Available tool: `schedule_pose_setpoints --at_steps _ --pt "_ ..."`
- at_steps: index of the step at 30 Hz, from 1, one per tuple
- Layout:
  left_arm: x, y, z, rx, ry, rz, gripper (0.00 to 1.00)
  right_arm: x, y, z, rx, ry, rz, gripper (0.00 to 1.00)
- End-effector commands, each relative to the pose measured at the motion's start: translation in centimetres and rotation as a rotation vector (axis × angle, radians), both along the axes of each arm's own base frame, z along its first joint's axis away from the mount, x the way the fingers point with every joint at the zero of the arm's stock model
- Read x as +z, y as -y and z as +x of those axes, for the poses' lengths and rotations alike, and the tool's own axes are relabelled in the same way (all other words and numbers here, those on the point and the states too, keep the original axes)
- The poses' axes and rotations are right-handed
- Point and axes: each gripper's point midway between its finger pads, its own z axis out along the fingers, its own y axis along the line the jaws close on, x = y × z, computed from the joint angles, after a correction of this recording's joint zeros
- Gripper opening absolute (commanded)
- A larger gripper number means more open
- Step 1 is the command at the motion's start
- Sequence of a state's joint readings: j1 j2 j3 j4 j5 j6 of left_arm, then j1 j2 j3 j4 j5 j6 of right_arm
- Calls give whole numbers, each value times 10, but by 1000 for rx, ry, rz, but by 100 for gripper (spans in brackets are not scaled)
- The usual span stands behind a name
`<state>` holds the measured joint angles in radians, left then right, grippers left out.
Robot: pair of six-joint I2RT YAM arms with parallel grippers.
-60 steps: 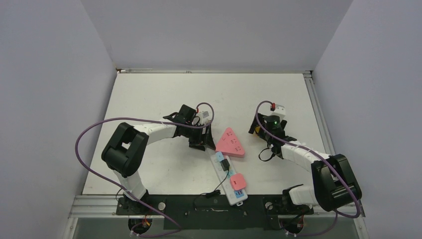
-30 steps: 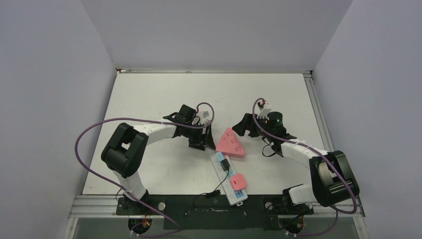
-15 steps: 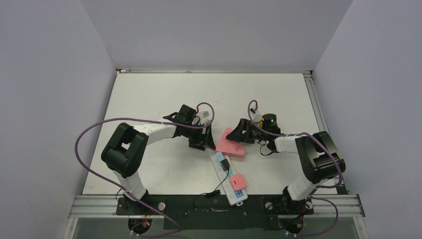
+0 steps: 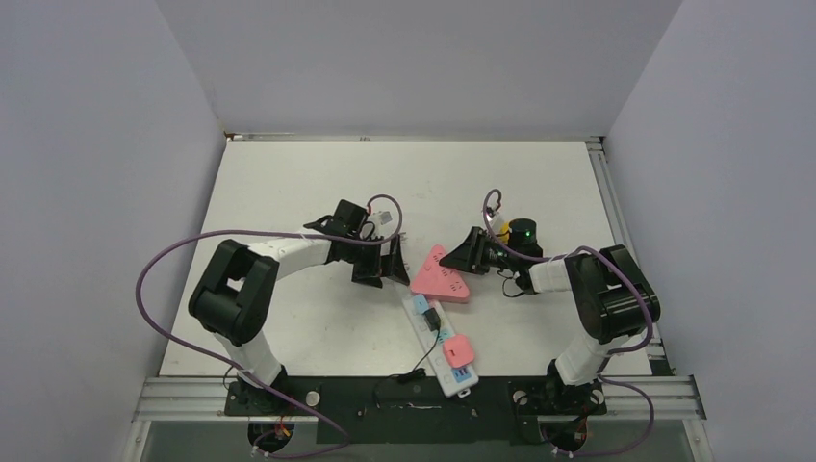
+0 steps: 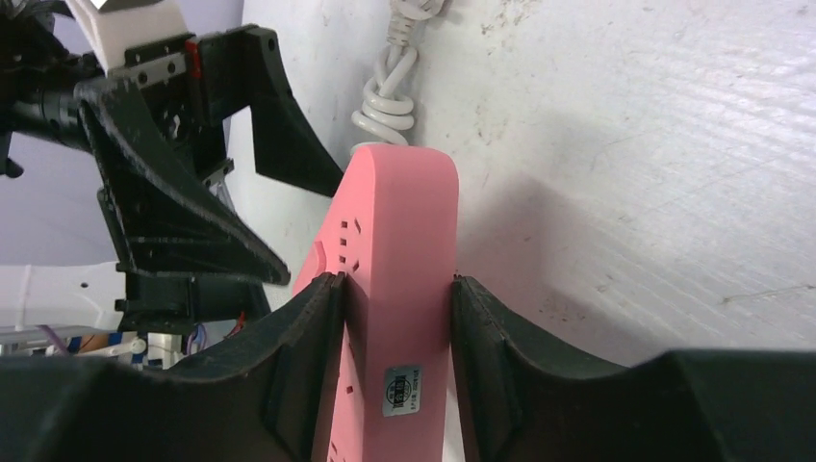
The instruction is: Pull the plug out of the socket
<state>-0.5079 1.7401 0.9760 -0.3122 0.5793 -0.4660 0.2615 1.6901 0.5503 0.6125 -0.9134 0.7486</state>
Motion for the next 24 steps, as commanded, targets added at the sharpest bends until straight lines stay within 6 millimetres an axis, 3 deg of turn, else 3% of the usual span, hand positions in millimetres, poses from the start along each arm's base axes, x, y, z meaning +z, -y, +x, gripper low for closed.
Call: schedule_pose_setpoints --at_steps 1,4,8,12,24 --pt "36 -21 34 83 142 -62 96 37 -14 3 72 117 102 15" --pt "56 -25 43 110 185 -145 97 54 -16 3 62 129 171 5" --pt "73 -21 44 106 192 -257 95 92 -20 5 47 199 299 5" --pt "77 -14 40 93 162 -331 93 121 -21 6 34 232 405 5" --pt "54 -7 38 129 62 -355 87 117 -20 9 17 262 401 5"
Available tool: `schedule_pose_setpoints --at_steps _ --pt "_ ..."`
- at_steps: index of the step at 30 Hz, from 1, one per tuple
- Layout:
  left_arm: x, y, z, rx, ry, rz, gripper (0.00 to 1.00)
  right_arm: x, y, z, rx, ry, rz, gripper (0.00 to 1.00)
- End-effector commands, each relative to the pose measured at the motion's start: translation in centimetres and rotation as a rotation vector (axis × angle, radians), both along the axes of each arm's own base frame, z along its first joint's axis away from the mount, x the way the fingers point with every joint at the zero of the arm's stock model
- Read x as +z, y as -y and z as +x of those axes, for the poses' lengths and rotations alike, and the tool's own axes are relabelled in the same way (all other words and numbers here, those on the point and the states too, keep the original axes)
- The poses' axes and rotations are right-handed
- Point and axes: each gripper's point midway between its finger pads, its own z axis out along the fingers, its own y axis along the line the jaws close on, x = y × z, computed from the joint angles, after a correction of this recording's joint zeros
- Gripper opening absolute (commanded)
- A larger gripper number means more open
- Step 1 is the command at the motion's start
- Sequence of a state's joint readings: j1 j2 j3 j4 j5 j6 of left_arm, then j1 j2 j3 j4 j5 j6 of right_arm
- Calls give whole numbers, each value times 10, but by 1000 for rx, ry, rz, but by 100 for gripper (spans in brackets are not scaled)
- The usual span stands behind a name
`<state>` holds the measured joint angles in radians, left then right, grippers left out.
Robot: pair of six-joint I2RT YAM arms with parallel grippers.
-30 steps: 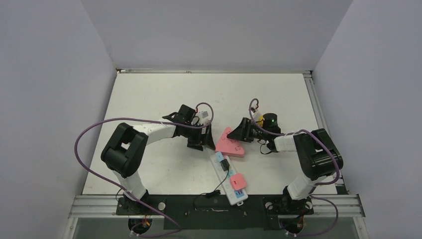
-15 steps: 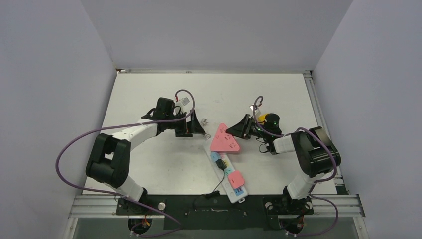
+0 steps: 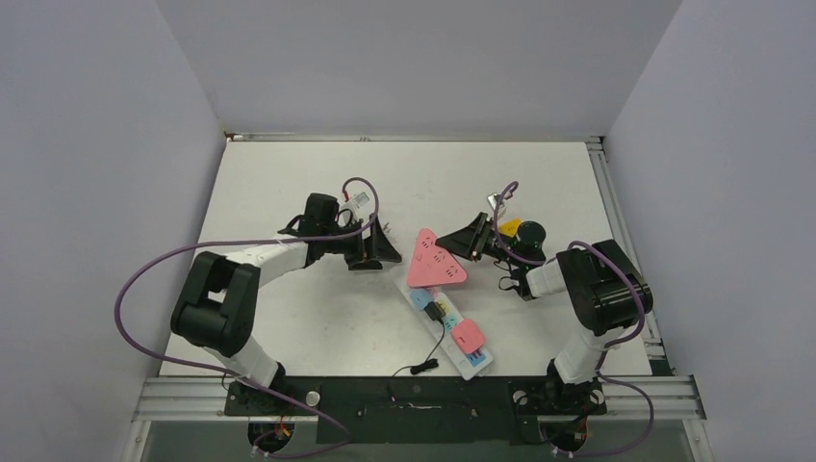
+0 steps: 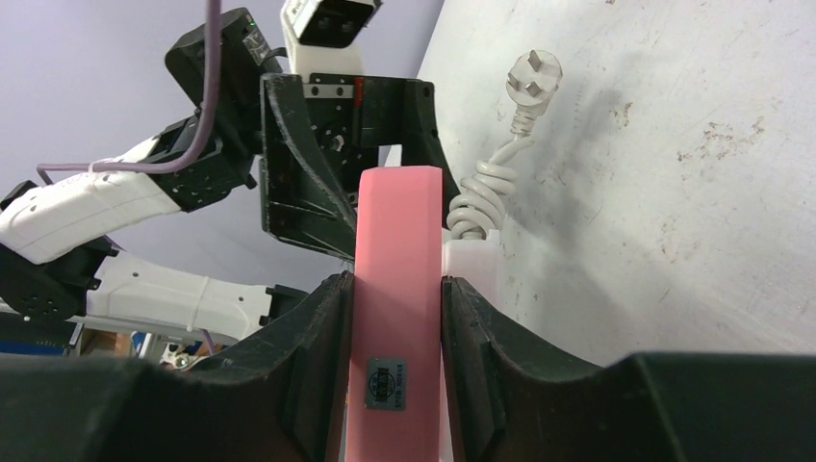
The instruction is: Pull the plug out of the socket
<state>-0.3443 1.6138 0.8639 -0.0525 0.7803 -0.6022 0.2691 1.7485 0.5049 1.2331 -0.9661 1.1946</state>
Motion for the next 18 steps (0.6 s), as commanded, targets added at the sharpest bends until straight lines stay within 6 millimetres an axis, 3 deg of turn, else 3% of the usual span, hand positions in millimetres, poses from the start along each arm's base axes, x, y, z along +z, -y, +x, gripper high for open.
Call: schedule_pose_setpoints --at_steps 1,7,18 --pt "-4 10 3 0 -26 -82 87 40 -1 -2 10 176 66 5" --pt "-15 7 8 61 -47 -66 86 47 -2 -4 11 206 54 5" --pt "-1 18 43 242 -39 -199 77 43 -9 -8 29 229 -7 5"
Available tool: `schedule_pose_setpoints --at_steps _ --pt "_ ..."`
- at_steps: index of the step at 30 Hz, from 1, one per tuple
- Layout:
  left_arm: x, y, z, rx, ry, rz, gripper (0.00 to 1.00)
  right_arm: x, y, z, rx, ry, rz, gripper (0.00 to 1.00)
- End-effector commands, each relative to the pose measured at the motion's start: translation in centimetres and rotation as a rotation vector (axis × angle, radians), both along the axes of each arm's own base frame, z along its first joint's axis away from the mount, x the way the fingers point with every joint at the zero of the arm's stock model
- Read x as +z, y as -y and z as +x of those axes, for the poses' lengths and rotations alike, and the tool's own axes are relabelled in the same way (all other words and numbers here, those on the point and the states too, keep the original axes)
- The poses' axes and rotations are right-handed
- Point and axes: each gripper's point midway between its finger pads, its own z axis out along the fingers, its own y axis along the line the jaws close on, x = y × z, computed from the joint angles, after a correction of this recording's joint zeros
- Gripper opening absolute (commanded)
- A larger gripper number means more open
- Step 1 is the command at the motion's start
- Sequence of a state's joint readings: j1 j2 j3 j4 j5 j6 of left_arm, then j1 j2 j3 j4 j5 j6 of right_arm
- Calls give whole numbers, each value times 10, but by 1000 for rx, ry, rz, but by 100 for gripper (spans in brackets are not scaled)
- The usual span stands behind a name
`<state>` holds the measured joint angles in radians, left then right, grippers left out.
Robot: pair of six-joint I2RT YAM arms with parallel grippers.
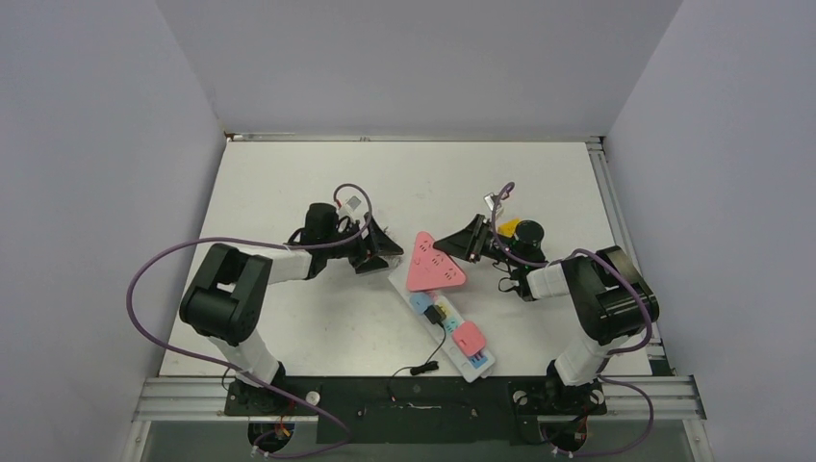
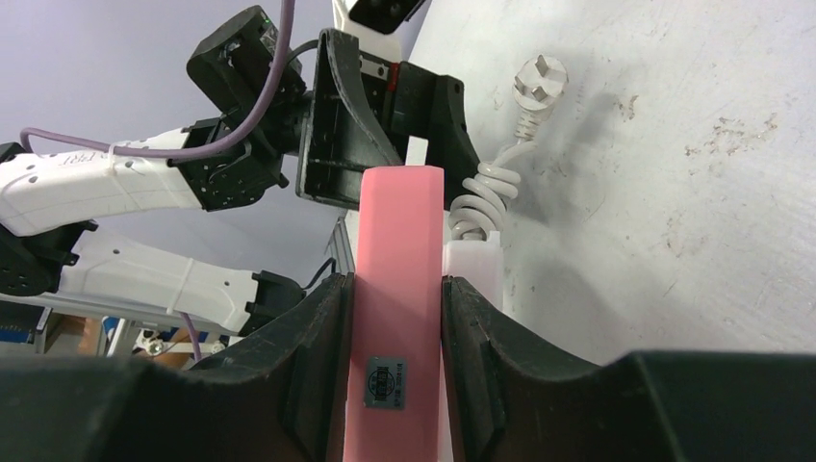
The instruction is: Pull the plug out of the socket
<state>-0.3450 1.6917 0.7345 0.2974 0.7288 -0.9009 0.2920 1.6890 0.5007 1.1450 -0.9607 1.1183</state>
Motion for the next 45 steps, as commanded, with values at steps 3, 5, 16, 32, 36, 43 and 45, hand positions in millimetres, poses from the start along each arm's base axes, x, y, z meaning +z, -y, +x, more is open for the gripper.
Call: schedule_pose_setpoints --at_steps 3,5,16,32,36,43,45 --pt "9 13 28 77 29 -66 71 37 -7 -1 19 195 21 5" --pt "5 17 27 68 14 -63 67 35 -9 -2 20 198 12 5" --pt "-20 33 12 -4 -24 86 42 20 -13 -3 24 214 -95 5" --pt "-30 32 10 -15 -37 131 0 -11 -24 -28 144 191 -277 55" --pt "-31 30 11 -12 -34 148 0 -14 -22 -32 157 193 -310 46" --pt "-35 23 14 -2 -27 196 0 -8 -26 -41 203 246 -339 14" --pt "-36 21 15 2 -19 209 0 -4 -29 -44 207 258 -327 6"
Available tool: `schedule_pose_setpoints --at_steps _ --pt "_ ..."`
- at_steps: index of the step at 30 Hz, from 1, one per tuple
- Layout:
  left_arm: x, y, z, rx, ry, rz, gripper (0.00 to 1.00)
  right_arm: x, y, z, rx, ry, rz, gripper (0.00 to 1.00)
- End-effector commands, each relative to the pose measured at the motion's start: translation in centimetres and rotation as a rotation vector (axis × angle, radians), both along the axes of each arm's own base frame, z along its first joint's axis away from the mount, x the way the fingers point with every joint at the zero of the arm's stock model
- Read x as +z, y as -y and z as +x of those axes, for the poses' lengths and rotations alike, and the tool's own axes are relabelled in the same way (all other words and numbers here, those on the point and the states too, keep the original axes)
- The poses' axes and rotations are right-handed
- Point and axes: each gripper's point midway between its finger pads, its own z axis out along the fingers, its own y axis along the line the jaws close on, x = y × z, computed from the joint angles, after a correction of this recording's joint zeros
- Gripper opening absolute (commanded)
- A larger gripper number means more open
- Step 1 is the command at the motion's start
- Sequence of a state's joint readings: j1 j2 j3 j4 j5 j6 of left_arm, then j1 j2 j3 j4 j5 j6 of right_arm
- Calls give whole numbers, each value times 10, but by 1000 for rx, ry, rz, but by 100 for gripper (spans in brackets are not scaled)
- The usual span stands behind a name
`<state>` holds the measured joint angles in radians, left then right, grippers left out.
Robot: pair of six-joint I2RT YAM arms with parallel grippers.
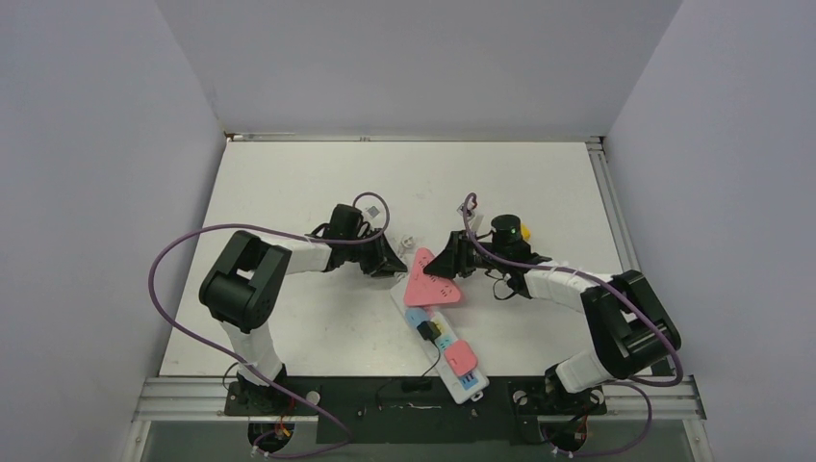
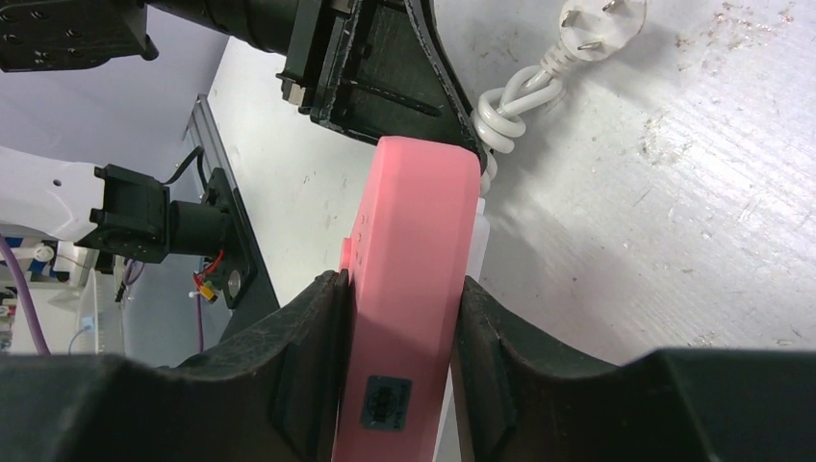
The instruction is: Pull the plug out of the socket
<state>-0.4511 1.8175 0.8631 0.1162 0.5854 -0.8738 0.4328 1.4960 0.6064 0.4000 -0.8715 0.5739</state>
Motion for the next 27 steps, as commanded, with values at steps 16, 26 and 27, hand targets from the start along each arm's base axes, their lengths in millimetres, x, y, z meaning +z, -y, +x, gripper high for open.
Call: schedule_pose_setpoints --at_steps 16,26,27 --pt "16 -8 26 16 166 92 0 37 -25 9 -84 -19 75 5" --pt "26 0 19 -37 269 187 0 33 -14 37 -365 -154 134 5" --pt "27 0 19 -39 275 189 0 34 -13 38 -380 -164 149 5"
